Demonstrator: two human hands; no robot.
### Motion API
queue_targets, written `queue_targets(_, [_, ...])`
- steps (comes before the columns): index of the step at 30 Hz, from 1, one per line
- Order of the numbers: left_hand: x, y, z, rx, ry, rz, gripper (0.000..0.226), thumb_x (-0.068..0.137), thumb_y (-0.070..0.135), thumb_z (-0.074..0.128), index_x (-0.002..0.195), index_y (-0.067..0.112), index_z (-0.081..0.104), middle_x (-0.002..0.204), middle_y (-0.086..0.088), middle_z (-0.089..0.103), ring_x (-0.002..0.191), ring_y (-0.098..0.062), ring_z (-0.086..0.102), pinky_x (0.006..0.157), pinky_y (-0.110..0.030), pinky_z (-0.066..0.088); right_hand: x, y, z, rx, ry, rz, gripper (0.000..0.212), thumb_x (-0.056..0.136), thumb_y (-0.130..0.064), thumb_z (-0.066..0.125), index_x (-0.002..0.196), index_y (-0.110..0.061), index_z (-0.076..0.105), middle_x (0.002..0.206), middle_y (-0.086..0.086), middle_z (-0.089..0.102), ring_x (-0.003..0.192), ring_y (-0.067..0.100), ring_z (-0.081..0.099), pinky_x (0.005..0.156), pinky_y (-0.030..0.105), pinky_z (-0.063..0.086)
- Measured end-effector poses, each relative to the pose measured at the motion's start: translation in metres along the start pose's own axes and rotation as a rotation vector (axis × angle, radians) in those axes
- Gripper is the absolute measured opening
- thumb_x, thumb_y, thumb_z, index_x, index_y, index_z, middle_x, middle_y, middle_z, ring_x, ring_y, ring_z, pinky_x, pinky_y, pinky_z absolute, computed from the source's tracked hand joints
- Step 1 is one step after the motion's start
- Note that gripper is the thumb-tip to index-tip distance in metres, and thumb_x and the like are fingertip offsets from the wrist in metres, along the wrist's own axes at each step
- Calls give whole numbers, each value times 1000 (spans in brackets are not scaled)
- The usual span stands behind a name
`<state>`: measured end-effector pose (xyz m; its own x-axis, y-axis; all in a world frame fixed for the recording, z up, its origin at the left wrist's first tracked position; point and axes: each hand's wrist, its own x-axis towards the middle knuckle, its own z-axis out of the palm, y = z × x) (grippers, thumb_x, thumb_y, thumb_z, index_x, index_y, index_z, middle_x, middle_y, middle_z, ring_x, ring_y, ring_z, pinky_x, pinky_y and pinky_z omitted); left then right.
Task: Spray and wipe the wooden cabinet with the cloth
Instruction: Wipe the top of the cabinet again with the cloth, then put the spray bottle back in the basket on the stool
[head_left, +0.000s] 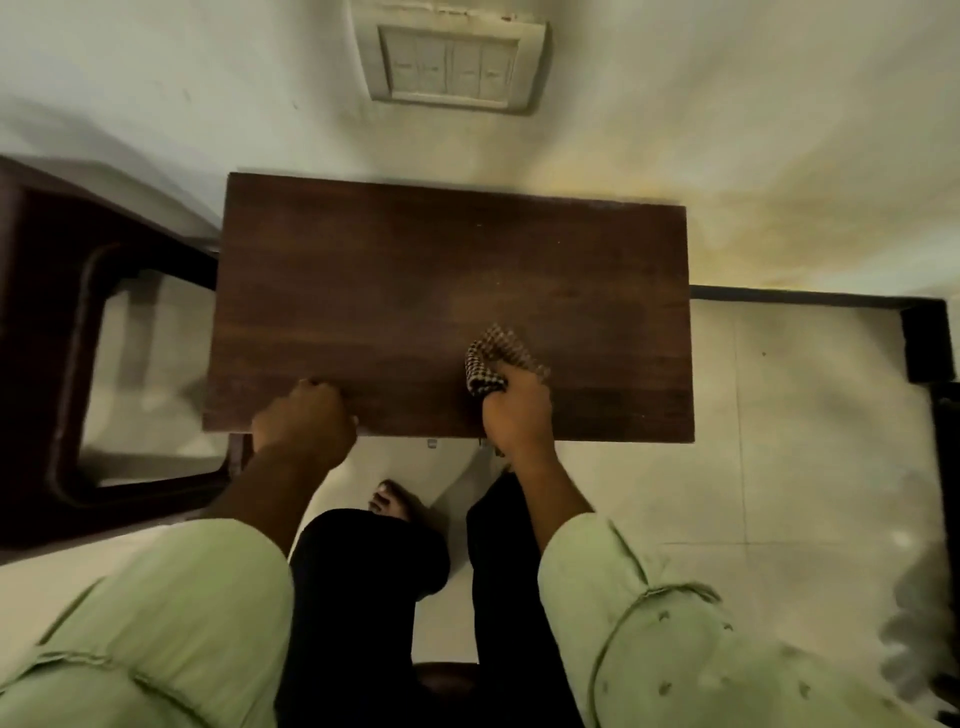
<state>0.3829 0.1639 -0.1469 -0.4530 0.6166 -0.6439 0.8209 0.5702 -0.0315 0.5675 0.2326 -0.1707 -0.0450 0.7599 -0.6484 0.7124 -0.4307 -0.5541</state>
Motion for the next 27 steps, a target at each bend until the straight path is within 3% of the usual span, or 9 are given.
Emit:
queue_targets(1, [-9, -1, -5, -66, -9, -29, 22, 90, 26, 54, 94, 5, 61, 100, -13, 64, 92, -34, 65, 77, -38, 55, -5, -12, -6, 112, -29, 67, 30, 96, -24, 50, 119, -13, 64, 121, 10, 64, 95, 22, 62, 73, 24, 56])
queue_targets(2, [-19, -5, -11, -139, -4, -56, 19, 90, 22, 53, 92, 6, 63, 98, -12, 65, 90, -33, 66, 80, -40, 56, -9, -20, -11, 158, -51, 117, 28, 95, -30, 51, 107, -10, 67, 108, 10, 67, 83, 20, 63, 63, 22, 54])
queue_targets(5, [-44, -18, -28, -157, 33, 4, 18, 89, 22, 49, 93, 14, 65, 97, -6, 63, 85, -27, 65, 76, -39, 57, -23, -38, -24, 215, -60, 245, 18, 91, -16, 51, 94, -5, 64, 95, 10, 67, 84, 25, 63, 76, 34, 53])
queue_targets(10, [-88, -49, -79, -297, 97, 46, 25, 89, 27, 47, 105, 16, 62, 103, -6, 65, 90, -27, 65, 78, -39, 55, -74, -91, -47, 311, -164, 326, 36, 77, 0, 59, 114, 2, 61, 105, 15, 68, 96, 32, 65, 89, 46, 54])
queue_targets(14, [-116, -76, -118, -387, 161, 31, 24, 89, 32, 44, 104, 21, 59, 101, -2, 65, 87, -24, 63, 77, -40, 55, -106, -144, -56, 389, -238, 282, 42, 76, -1, 56, 118, -3, 59, 108, 15, 68, 97, 35, 65, 86, 55, 54])
queue_targets(18, [-142, -101, -160, -480, 193, -39, 25, 93, 29, 44, 111, 21, 59, 107, -2, 64, 95, -26, 63, 84, -41, 53, -130, -194, -58, 422, -282, 165, 42, 79, 2, 52, 119, -4, 60, 110, 14, 68, 99, 35, 65, 88, 55, 53])
queue_targets(22, [-155, -125, -183, -493, 213, -80, 32, 96, 31, 43, 124, 20, 54, 120, -1, 60, 108, -23, 59, 87, -33, 45, -139, -227, -61, 439, -289, 114, 38, 81, 4, 52, 118, -5, 60, 109, 14, 68, 99, 35, 64, 89, 55, 52])
queue_targets(24, [-158, -134, -192, -490, 229, -114, 29, 95, 28, 44, 119, 18, 56, 114, -2, 62, 103, -21, 60, 82, -29, 44, -139, -239, -60, 447, -279, 82, 39, 81, 5, 53, 119, -3, 60, 109, 15, 68, 97, 35, 64, 87, 54, 53])
queue_targets(27, [-171, -140, -211, -549, 268, -204, 29, 93, 26, 47, 119, 18, 58, 112, -3, 62, 104, -24, 60, 86, -35, 50, -140, -262, -55, 451, -290, 51, 40, 82, 7, 52, 119, 0, 61, 109, 18, 67, 94, 36, 65, 82, 51, 55])
